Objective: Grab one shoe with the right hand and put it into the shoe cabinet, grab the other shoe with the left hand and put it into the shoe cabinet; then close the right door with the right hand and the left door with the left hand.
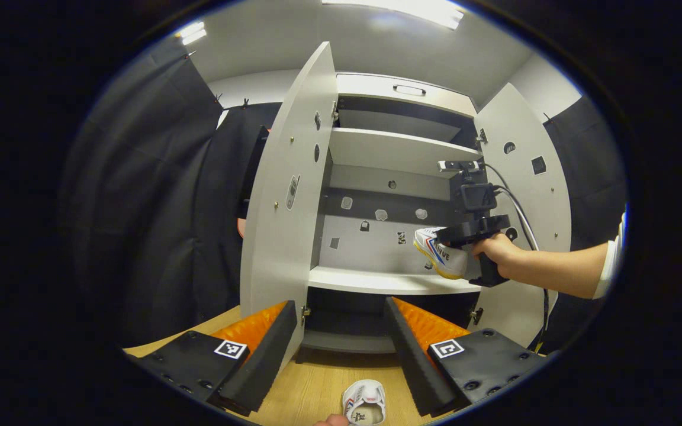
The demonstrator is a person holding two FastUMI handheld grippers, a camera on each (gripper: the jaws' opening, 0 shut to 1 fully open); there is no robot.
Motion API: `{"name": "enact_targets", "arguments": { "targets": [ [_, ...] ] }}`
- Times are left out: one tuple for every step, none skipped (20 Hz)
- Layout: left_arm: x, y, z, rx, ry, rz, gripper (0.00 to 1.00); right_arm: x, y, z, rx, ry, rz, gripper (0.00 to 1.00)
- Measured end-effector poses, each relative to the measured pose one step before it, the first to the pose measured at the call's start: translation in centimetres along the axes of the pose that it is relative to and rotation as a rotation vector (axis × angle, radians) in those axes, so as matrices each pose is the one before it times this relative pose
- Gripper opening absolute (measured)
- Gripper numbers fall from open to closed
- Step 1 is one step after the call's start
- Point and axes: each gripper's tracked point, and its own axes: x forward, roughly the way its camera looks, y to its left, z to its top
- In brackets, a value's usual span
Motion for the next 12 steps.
{"name": "enact_targets", "arguments": {
  "targets": [
    [-0.006, 0.653, 0.058, 0.01455, -0.00193, 0.01899, 0.97, 1.287, 0.086, -0.821, -0.00716, 0.03679, -0.01325, 0.01],
    [-0.057, 0.502, 0.042, 0.01056, -0.00367, 0.01696, 0.97, 1.327, -0.010, -0.579, -0.01231, 0.03759, -0.01176, 0.01],
    [-0.144, 0.411, -0.075, 0.00609, 0.00175, 0.01220, 0.97, 1.249, 0.117, -0.652, -0.01634, 0.03157, -0.00572, 0.01],
    [-0.038, 0.322, -0.218, 0.00257, 0.00537, 0.00759, 0.99, 1.181, 0.192, -0.654, -0.01752, 0.03005, -0.00082, 0.01],
    [0.093, 0.233, -0.201, 0.00191, 0.00655, 0.00452, 0.96, 0.690, 0.252, -0.671, -0.00994, 0.02637, 0.00225, 0.01],
    [-0.129, 0.312, -0.176, 0.00337, 0.00483, 0.00658, 0.97, 0.743, 0.237, -0.828, 0.00113, 0.03097, 0.00050, 0.02],
    [-0.021, 0.212, -0.103, 0.00409, 0.00342, 0.00559, 0.97, 0.434, 0.167, -0.839, 0.00888, 0.03120, 0.00217, 0.02],
    [-0.003, 0.192, -0.140, 0.00443, 0.00352, 0.00501, 0.96, 0.501, 0.053, -0.586, 0.00263, 0.02389, -0.00304, 0.02],
    [0.038, 0.065, -0.026, 0.00244, 0.00143, 0.00275, 0.96, 0.131, -0.146, -0.380, 0.00701, 0.01527, -0.00530, 0.02],
    [0.065, 0.028, 0.017, 0.00034, -0.00131, 0.00171, 0.96, 0.311, 0.024, -0.206, 0.01400, 0.00851, -0.00137, 0.02],
    [0.139, -0.070, -0.078, -0.00269, 0.00225, -0.00329, 0.96, 0.151, 0.066, -0.281, 0.01412, 0.01469, 0.00215, 0.04],
    [0.041, -0.163, -0.199, -0.00162, 0.00481, -0.00472, 0.96, -0.161, 0.054, -0.065, 0.01085, 0.00563, 0.00458, 0.05]
  ]
}}
